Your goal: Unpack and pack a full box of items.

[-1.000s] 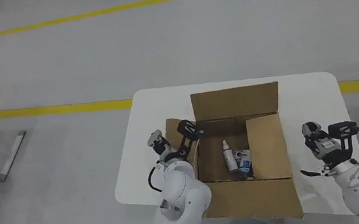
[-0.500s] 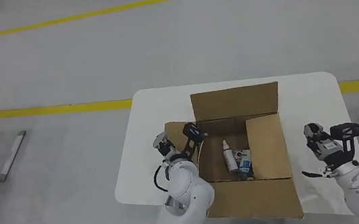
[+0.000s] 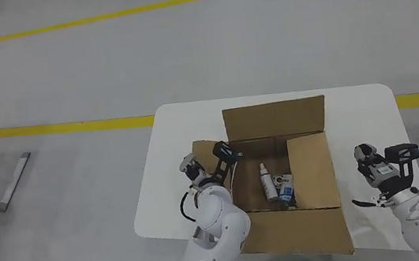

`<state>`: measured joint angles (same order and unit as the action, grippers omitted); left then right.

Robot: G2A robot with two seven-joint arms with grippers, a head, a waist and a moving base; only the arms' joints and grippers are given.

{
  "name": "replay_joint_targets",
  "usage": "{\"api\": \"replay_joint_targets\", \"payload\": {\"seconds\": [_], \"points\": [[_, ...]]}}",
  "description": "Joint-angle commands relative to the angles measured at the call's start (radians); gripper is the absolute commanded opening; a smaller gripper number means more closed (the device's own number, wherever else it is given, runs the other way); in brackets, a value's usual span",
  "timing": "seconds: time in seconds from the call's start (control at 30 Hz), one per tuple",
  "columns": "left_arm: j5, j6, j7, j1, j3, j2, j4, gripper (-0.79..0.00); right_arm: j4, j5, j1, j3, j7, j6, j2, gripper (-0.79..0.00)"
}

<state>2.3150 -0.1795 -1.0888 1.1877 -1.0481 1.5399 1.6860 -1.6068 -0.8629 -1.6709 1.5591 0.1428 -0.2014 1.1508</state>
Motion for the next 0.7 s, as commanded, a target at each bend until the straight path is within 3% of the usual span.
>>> {"api": "replay_joint_targets", "payload": {"seconds": [0.0,0.3,0.67], "points": [[-0.005,-0.006,-0.001,0.003,-0.012,0.0,0.008,0.0,0.001,-0.001,0.001,0.001,-0.001,-0.001,0.001,-0.785],[-0.134,0.029,0.06,0.025,-0.063,0.008,0.018,0.0,0.005,0.005,0.005,0.002,-0.012,-0.004,0.005,-0.785],[-0.165,0.056,0.062,0.033,-0.107,0.012,0.0,0.0,0.006,0.0,0.006,0.001,-0.019,-0.005,0.01,-0.785]]}}
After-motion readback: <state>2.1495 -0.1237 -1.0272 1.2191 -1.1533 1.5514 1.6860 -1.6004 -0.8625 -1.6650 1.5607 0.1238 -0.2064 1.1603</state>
